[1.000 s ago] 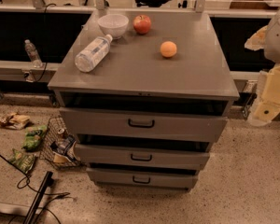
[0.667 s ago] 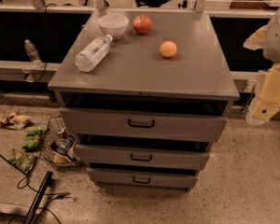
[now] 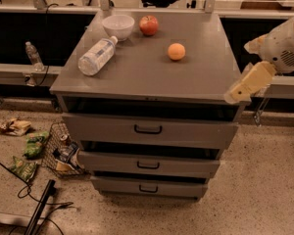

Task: Move orange near blue plastic bottle

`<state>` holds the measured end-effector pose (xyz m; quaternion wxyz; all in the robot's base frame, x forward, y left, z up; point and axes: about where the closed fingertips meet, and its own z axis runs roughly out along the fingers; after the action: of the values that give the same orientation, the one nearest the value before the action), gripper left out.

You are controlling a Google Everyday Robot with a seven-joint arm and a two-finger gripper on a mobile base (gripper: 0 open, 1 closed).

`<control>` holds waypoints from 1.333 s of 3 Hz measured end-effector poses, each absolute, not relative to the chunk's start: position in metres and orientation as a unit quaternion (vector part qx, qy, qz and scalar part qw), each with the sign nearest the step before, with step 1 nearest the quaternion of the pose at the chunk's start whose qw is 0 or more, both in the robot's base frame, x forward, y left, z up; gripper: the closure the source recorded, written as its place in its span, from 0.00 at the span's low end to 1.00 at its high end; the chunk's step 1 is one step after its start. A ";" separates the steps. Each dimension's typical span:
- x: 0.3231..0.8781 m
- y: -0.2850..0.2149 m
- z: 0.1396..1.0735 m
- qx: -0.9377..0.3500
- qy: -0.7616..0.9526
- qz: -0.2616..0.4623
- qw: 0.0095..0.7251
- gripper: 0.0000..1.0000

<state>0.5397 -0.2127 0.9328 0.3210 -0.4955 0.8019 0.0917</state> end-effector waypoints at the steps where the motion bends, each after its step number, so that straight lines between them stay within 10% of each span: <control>1: 0.627 -0.219 0.924 -0.415 0.784 0.147 0.438 0.00; 4: 0.700 -0.214 0.905 -0.356 0.764 0.176 0.508 0.00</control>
Offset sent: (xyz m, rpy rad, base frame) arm 0.1632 -0.0226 -0.0067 0.4860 -0.2761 -0.1990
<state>0.7001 -0.2139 0.9048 0.5082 -0.3557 0.7643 0.1760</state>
